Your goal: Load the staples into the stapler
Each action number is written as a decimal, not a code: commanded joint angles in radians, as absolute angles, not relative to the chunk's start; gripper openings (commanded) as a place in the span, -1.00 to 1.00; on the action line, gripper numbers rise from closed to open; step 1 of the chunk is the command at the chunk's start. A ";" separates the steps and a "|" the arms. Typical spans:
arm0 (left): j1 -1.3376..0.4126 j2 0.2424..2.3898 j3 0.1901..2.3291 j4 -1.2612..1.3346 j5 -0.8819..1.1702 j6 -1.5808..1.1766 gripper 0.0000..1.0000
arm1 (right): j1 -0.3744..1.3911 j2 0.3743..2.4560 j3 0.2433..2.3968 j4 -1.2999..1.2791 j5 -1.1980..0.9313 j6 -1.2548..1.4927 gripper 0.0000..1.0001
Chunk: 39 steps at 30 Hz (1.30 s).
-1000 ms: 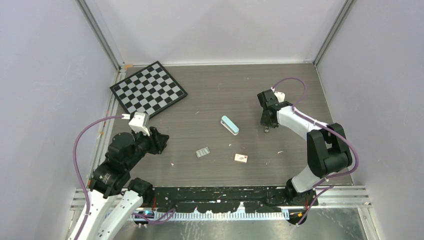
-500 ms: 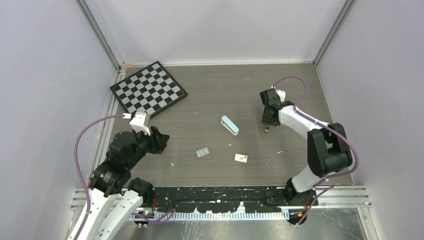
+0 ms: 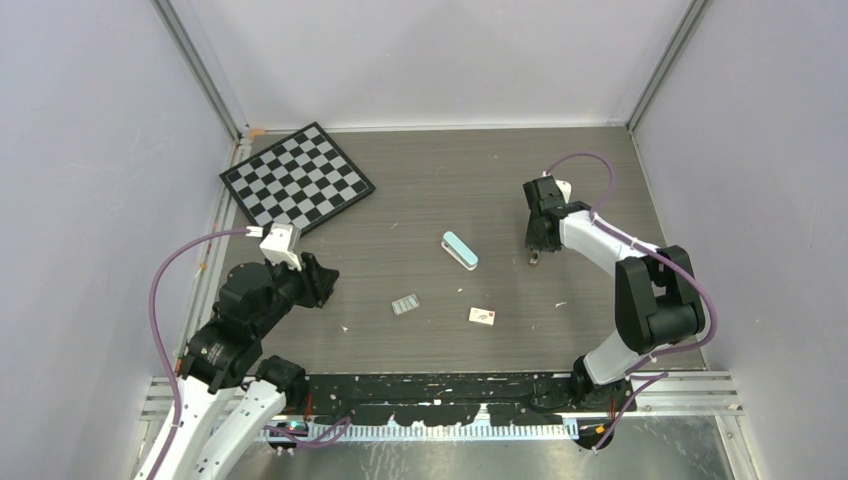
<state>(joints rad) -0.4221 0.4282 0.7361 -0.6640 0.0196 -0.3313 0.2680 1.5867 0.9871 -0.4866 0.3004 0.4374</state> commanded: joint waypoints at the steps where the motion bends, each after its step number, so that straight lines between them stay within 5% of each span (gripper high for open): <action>1: -0.419 0.433 0.738 -0.640 0.028 -0.313 -0.18 | 0.264 1.598 0.985 -0.447 0.298 0.420 -0.56; 39: -0.419 0.435 0.738 -0.639 0.026 -0.314 -0.18 | 0.257 1.595 1.000 -0.465 0.313 0.392 -0.56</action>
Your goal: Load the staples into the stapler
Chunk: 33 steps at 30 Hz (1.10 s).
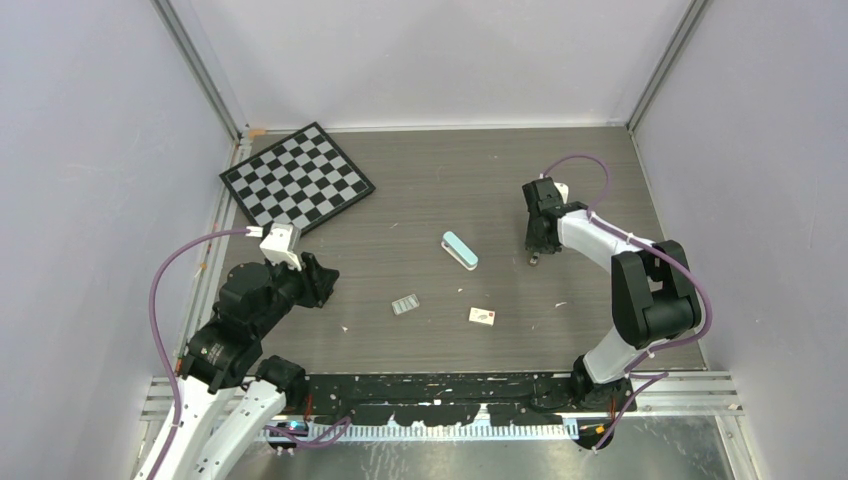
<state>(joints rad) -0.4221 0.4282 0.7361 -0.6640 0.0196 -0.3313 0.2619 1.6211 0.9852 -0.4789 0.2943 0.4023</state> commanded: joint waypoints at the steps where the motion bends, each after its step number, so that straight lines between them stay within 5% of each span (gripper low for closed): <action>1: -0.419 0.434 0.737 -0.639 0.026 -0.313 -0.19 | 0.256 1.597 1.001 -0.463 0.314 0.391 -0.56; 33: -0.419 0.436 0.736 -0.636 0.027 -0.314 -0.18 | 0.252 1.626 0.979 -0.430 0.304 0.371 -0.56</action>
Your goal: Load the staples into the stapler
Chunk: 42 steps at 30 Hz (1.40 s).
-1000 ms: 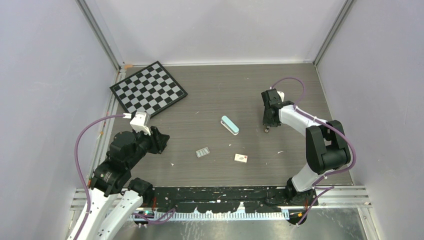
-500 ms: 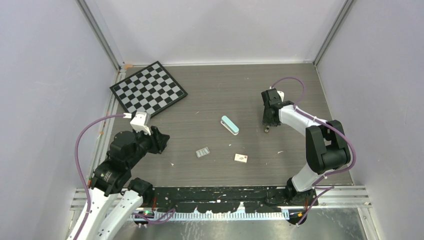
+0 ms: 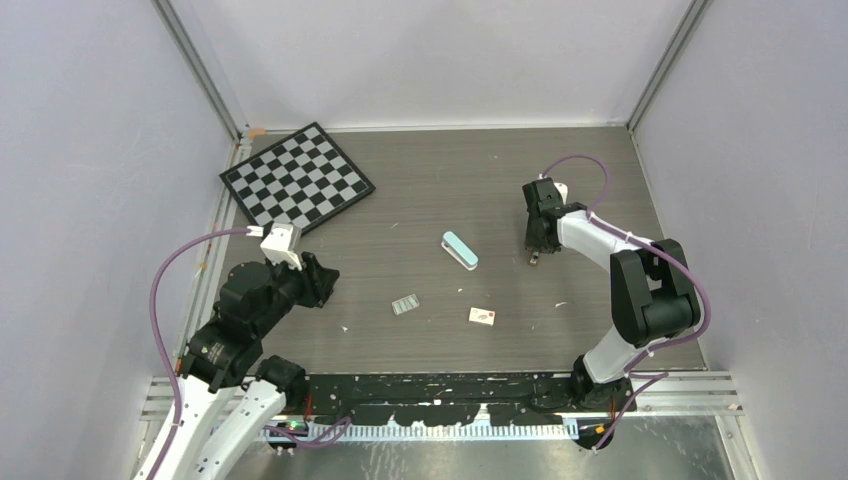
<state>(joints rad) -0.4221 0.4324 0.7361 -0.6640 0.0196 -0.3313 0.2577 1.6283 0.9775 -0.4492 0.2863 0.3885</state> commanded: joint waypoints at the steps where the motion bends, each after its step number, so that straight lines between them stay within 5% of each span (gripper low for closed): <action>1: -0.419 0.437 0.736 -0.636 0.026 -0.314 -0.18 | 0.252 1.624 0.979 -0.430 0.307 0.369 -0.56; 42: -0.419 0.440 0.736 -0.636 0.023 -0.316 -0.18 | 0.250 1.564 1.019 -0.484 0.282 0.386 -0.42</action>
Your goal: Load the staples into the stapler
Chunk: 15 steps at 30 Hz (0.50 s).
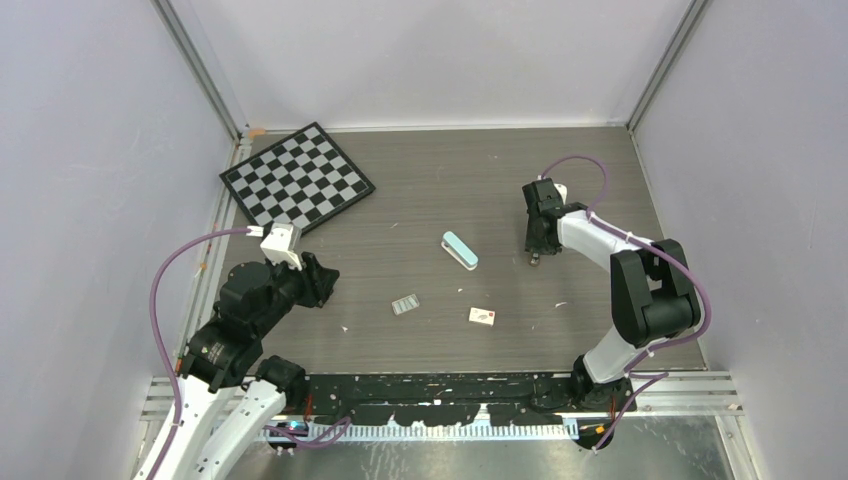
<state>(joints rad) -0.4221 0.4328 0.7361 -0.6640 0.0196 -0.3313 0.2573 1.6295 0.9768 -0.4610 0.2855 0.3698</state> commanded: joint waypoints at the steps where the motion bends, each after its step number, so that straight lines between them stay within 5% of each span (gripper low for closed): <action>1: -0.419 0.440 0.736 -0.635 0.023 -0.316 -0.18 | 0.251 1.555 1.024 -0.489 0.284 0.388 -0.41; 15: -0.419 0.434 0.736 -0.637 0.020 -0.316 -0.18 | 0.241 1.583 1.049 -0.446 0.379 0.419 -0.30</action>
